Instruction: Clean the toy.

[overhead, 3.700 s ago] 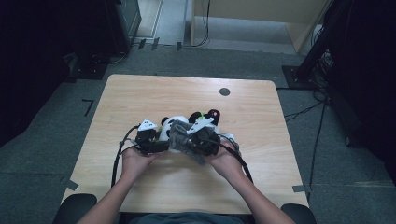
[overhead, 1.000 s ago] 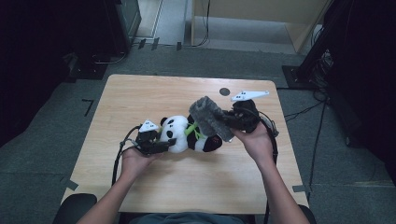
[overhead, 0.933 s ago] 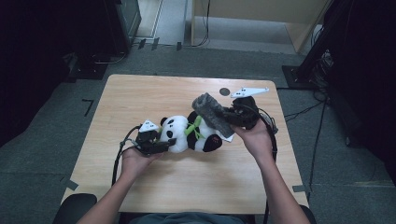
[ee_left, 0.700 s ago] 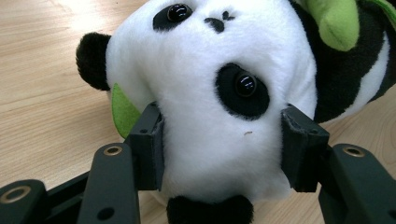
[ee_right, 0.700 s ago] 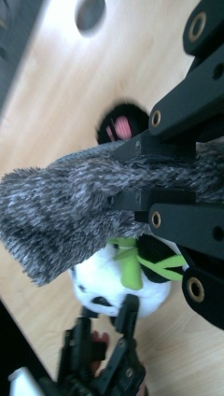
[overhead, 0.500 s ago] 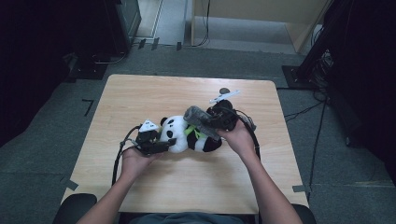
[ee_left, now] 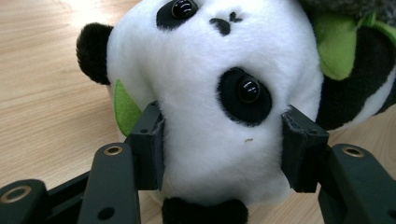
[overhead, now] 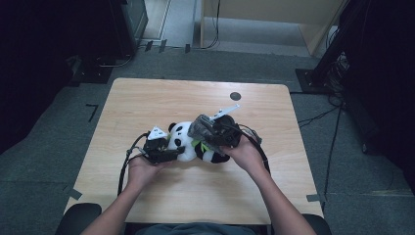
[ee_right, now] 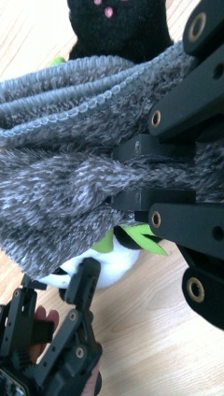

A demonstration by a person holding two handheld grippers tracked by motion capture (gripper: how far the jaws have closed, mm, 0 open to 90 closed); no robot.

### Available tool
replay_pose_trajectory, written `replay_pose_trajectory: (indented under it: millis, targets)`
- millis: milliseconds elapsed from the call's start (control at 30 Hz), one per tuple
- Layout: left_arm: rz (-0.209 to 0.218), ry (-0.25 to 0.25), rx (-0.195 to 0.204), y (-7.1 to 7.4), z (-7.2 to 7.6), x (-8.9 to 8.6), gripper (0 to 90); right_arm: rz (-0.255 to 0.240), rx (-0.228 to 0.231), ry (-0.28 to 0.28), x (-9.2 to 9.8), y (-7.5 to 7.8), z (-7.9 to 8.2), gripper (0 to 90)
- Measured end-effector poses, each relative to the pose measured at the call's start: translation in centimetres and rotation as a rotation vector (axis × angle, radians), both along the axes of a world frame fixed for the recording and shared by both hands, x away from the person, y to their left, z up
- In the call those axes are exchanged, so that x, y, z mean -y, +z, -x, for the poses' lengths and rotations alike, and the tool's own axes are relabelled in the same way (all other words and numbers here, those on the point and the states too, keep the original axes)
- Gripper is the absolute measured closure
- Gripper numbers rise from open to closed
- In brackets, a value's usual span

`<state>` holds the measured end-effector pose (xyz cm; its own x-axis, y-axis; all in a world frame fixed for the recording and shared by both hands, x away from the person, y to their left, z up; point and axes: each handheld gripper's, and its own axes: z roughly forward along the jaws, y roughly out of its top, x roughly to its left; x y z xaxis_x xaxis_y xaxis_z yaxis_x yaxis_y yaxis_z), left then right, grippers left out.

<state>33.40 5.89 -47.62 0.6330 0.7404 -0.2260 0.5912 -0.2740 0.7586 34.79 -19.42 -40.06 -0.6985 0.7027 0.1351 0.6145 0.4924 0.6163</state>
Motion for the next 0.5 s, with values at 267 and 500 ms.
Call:
replay_pose_trajectory:
  millis: [267, 500]
  targets:
    - [0.016, 0.003, -0.019, -0.1, -0.1, -0.1, 43.0, -0.013, -0.011, 0.024, 0.0, -0.1, 1.5, 81.3]
    - [0.019, 0.004, -0.024, -0.1, -0.2, -0.2, 43.0, 0.012, 0.000, 0.062, -0.6, -0.1, 3.0, 81.3]
